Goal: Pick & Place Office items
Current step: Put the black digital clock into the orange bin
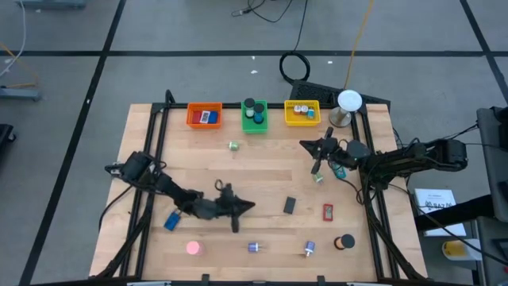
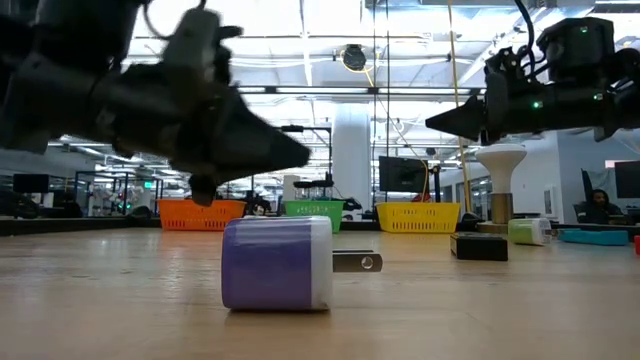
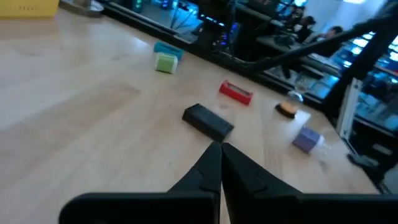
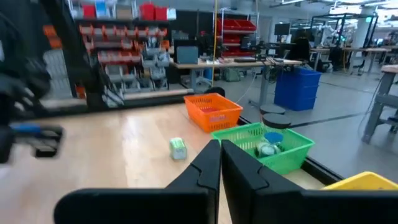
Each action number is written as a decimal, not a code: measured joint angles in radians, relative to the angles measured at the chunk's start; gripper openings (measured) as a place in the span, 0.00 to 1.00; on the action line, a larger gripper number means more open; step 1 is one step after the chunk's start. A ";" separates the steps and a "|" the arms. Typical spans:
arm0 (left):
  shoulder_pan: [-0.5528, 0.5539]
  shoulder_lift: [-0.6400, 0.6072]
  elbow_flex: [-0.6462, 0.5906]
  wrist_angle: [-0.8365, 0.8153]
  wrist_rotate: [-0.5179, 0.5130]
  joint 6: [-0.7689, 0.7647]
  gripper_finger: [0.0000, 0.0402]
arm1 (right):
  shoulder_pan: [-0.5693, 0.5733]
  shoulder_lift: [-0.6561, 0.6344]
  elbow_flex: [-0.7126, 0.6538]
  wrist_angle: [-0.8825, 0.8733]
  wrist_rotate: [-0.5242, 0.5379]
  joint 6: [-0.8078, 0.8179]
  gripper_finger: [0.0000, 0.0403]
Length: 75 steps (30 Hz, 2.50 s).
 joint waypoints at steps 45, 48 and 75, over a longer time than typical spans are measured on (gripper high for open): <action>0.283 0.000 -0.091 0.078 0.494 0.342 0.01 | 0.500 0.547 0.832 -1.526 -0.165 -0.524 0.67; 0.284 0.000 -0.091 0.078 0.489 0.315 0.02 | 0.496 0.568 0.835 -1.521 -0.164 -0.529 0.63; 0.207 -0.350 -0.447 0.065 0.019 0.188 0.02 | 0.248 0.965 1.259 -1.187 -0.183 -0.047 0.37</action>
